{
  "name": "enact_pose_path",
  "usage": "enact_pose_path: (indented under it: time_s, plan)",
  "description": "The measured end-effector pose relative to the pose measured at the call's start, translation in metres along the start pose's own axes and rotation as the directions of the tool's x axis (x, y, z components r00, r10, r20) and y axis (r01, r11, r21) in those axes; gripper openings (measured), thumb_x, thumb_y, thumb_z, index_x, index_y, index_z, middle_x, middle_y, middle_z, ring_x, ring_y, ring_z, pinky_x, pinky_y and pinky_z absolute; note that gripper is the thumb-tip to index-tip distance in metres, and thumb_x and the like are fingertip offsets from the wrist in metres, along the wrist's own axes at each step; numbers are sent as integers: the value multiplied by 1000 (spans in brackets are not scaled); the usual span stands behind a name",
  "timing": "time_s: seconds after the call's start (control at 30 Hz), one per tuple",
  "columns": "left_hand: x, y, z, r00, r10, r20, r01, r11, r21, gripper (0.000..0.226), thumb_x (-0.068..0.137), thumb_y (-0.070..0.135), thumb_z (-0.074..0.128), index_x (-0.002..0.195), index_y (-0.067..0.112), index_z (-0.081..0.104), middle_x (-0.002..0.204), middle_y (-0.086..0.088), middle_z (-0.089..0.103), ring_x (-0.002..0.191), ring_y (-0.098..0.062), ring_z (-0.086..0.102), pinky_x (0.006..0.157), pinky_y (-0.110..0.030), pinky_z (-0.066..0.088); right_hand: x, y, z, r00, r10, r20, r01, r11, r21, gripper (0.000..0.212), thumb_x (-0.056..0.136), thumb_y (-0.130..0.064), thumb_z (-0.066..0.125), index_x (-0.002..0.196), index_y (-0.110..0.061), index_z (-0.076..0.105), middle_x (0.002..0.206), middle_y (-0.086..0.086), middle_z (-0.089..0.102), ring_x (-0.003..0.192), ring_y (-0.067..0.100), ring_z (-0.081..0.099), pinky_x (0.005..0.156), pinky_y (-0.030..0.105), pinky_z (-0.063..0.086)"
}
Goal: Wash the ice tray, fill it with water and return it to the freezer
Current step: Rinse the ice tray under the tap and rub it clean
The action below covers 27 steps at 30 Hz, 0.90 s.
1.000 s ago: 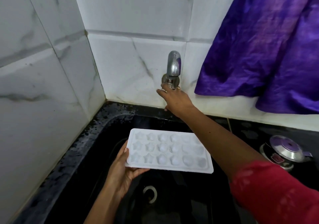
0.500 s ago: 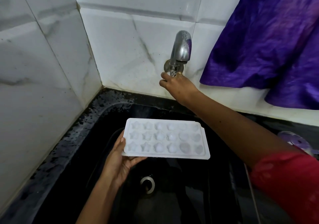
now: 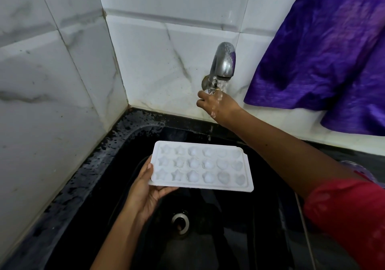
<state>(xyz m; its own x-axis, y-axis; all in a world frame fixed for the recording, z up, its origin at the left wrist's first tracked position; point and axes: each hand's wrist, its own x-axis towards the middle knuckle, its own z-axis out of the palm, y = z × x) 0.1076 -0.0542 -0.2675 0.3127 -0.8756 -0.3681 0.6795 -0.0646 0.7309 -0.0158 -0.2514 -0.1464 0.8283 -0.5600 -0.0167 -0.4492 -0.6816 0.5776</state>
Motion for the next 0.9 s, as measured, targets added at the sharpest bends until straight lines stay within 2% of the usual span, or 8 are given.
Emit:
enact_pose_path:
  time_s: [0.07,0.13,0.27,0.37,0.47,0.6,0.73,0.9]
  plan:
    - [1,0,-1,1000,-3,-5,3,1000,-7,39,97,24,39,135,21,47,122,-6,62,100,-27,65,58,-40,59,3,2,3,1000,-6,30,5,1000,21,48,89,-1,50,134,-9,34,137,9,36,116,28,50,93,34,43]
    - [1,1,-2,1000,-3,-7,3,1000,-11,39,97,25,39,135,21,47,123,-7,62,99,-26,65,57,-40,58,-1,1,10,997,73,-2,-70,969,238,60,92,-7,51,144,-14,23,151,10,24,127,33,42,99,41,44]
    - [5,-1,-5,999,-1,-32,0,999,-35,37,98,24,38,134,20,48,122,-7,62,101,-28,63,58,-42,59,-46,-45,31,901,425,-87,-246,665,705,67,98,-31,41,151,-13,4,159,7,2,143,30,16,116,43,21]
    - [8,-5,-5,999,-5,-40,4,1000,-22,38,98,24,39,135,20,47,124,-9,61,104,-28,62,60,-43,59,-73,-87,48,895,430,123,-377,577,725,72,93,-54,12,150,-10,4,159,8,-1,146,20,-2,114,31,-6]
    - [9,-15,-1,999,-28,-40,26,998,-50,36,98,22,40,133,17,49,124,-12,61,106,-29,62,59,-41,59,-73,-111,62,889,364,279,-448,563,695,82,87,-61,1,149,-8,2,159,8,-5,146,19,-9,113,31,-12]
    - [9,-29,6,992,-125,-36,117,979,-167,34,96,24,44,128,17,54,121,-15,63,100,-31,65,70,-49,58,-66,-142,51,943,261,206,-324,583,745,100,71,-68,-16,149,-7,2,158,10,-8,145,20,-10,109,30,-16]
    - [9,-34,10,995,-100,-12,97,984,-151,32,99,21,38,125,17,56,114,-11,66,80,-19,71,54,-35,57,-71,-156,47,998,47,34,-57,659,750,94,73,-62,-16,150,-11,7,159,3,-1,145,14,-8,111,30,-18]
    - [10,-29,1,999,10,-53,-18,987,-160,30,99,22,38,123,17,55,112,-10,67,86,-24,71,58,-41,59,-82,-119,83,958,229,171,-280,630,724,110,60,-72,-31,150,-16,-2,158,0,-8,145,13,-12,116,34,-12]
